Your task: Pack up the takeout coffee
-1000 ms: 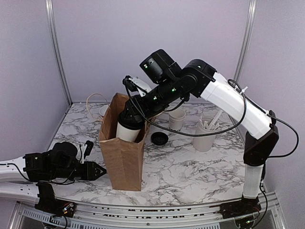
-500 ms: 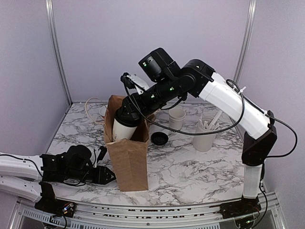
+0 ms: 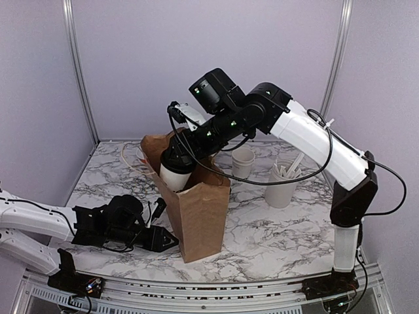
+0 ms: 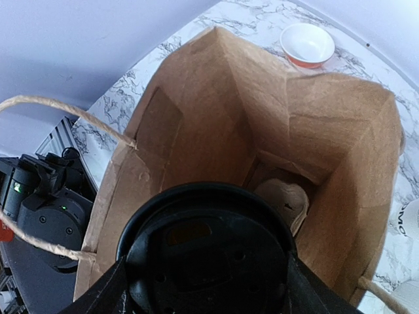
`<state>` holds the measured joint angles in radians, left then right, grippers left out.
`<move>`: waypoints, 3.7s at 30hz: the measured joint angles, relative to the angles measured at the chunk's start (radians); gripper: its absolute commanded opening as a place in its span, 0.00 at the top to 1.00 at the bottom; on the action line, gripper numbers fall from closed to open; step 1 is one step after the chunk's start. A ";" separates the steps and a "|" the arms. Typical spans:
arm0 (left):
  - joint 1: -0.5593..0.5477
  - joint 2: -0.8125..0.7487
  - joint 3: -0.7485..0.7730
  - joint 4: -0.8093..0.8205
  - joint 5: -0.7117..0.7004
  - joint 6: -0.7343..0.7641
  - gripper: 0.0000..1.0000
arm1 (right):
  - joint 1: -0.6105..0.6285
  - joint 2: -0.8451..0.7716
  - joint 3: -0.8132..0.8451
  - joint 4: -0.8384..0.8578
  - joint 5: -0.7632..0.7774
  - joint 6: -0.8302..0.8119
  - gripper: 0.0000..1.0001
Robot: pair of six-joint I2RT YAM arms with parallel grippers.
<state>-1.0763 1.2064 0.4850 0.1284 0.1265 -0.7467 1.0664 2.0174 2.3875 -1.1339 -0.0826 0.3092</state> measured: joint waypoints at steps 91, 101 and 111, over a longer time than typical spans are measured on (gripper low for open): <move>-0.042 -0.406 0.383 -0.472 -0.436 0.041 0.45 | -0.005 -0.072 -0.209 -0.037 0.077 -0.052 0.49; 0.051 -0.146 0.902 -0.764 -0.545 0.207 0.40 | 0.008 -0.072 -0.213 -0.027 0.077 -0.087 0.49; 0.249 0.101 1.063 -0.920 -0.327 0.394 0.41 | 0.009 -0.072 -0.231 -0.019 0.074 -0.105 0.49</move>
<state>-0.8272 1.3079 1.5482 -0.7914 -0.2005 -0.3531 1.0752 1.9450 2.1567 -1.1526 -0.0086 0.2039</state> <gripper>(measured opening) 0.595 0.701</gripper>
